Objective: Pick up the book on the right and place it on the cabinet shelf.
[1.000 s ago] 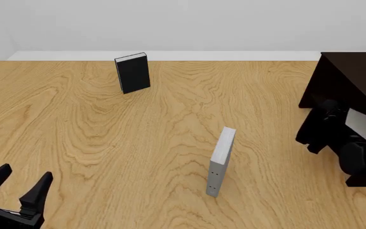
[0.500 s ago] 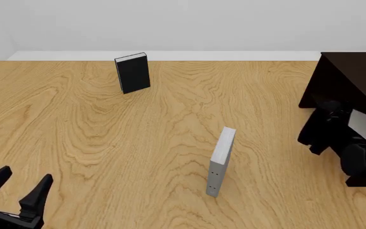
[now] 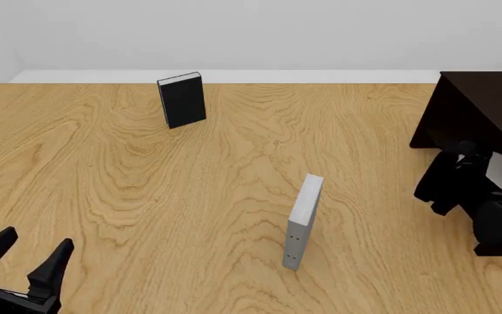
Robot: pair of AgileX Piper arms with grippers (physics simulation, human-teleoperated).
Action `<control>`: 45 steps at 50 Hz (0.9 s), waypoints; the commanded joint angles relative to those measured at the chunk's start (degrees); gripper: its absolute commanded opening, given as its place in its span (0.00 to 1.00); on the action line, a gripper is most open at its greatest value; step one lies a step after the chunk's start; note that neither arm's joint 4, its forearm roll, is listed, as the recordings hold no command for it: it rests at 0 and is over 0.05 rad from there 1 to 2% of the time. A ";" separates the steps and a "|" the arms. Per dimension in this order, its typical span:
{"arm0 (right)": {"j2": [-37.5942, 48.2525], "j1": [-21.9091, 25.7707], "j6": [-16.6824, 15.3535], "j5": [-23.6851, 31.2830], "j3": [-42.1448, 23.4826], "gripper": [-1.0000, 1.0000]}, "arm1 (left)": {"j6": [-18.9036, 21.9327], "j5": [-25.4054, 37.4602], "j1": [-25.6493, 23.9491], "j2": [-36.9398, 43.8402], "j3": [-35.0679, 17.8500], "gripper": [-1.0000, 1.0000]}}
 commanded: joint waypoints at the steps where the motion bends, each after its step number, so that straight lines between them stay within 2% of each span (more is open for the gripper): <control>1: -0.01 -3.24 -0.45 0.27 0.70 1.00 | -0.10 -0.19 -0.09 -0.41 -0.01 1.00; 7: -0.28 -3.60 -0.40 0.28 1.06 1.00 | -0.05 0.89 -0.11 -1.55 -0.01 1.00; 11: -0.32 -4.02 -0.57 0.11 1.29 1.00 | -0.03 -0.80 -0.18 0.18 -0.01 1.00; 14: -0.40 -4.30 -0.52 0.01 1.46 1.00 | -0.05 1.06 -0.24 -1.61 -0.01 1.00; 23: -0.55 -5.19 -0.88 -0.24 1.91 1.00 | -0.09 1.46 -0.41 -1.97 -0.01 1.00; 38: -1.34 -6.70 -1.18 0.14 2.45 1.00 | -0.04 0.43 -0.67 -0.84 -0.01 1.00; 41: -1.34 -7.14 -1.33 -0.07 2.61 1.00 | 0.07 -1.43 -0.76 1.05 -0.01 1.00; 45: -1.36 -7.49 -1.41 -0.23 2.82 1.00 | -0.05 0.27 -0.81 -0.55 -0.01 1.00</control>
